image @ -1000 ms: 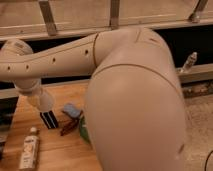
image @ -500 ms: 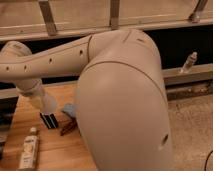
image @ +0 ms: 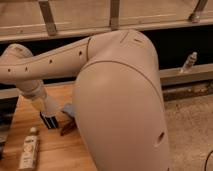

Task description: Place the ceramic cup over the eraser

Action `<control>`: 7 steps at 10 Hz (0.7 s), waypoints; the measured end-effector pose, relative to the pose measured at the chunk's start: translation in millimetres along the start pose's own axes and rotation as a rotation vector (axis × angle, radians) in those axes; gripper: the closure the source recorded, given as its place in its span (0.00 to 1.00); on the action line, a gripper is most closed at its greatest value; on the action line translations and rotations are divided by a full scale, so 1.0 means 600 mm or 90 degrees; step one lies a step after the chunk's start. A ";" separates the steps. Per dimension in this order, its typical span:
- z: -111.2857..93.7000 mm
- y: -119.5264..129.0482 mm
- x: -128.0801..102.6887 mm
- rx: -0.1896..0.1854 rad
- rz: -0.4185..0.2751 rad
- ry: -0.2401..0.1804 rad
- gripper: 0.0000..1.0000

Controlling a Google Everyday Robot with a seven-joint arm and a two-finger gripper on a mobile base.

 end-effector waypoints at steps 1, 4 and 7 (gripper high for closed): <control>0.000 0.001 0.000 -0.001 0.000 0.000 1.00; 0.001 0.003 -0.003 -0.004 0.000 0.000 1.00; 0.003 0.005 -0.011 -0.008 -0.006 -0.003 1.00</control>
